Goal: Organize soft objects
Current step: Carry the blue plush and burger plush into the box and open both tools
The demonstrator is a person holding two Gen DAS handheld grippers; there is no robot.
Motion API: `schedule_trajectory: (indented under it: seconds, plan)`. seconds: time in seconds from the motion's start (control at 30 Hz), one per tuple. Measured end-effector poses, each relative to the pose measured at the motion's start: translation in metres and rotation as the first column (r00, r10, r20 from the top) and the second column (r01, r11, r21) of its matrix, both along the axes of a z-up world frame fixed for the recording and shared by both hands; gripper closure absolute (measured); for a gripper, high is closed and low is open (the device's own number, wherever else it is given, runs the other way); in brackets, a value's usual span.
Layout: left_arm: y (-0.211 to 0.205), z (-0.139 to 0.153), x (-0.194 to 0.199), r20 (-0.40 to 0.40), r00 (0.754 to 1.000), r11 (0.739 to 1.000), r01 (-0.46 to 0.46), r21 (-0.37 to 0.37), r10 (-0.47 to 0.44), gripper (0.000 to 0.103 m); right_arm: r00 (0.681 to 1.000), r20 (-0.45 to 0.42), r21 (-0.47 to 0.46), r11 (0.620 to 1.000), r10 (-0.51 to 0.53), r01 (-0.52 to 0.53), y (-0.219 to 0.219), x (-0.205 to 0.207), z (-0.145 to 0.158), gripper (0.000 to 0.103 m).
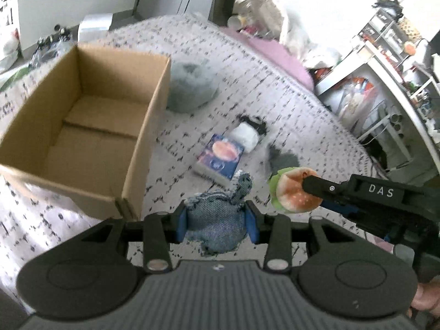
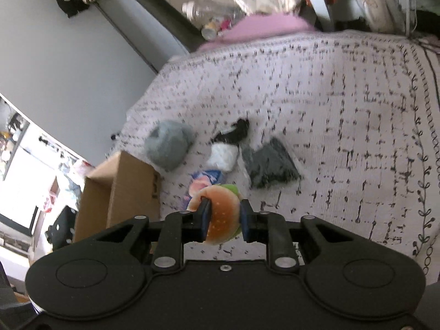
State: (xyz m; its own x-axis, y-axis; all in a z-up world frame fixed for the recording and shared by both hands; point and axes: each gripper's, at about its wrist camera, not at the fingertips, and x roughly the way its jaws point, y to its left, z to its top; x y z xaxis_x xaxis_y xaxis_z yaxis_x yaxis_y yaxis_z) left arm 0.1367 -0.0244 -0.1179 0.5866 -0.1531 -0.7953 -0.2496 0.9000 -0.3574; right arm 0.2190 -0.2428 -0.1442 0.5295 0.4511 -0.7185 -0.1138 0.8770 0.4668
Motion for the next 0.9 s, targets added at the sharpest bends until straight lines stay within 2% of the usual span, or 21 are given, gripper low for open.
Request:
schedule_trajectory:
  seconds: [0.47, 0.9]
  plan:
    - [0.031, 0.052, -0.017, 0.122, 0.992, 1.0, -0.013, -0.006, 0.013, 0.062, 0.994, 0.111, 0.053, 0.998, -0.021, 0.015, 0.009, -0.032, 0.047, 0.081]
    - [0.074, 0.071, -0.021, 0.178, 0.982, 0.998, -0.06, -0.005, 0.059, 0.062, 0.986, 0.16, 0.074, 0.996, 0.04, -0.053, 0.049, -0.042, 0.07, 0.08]
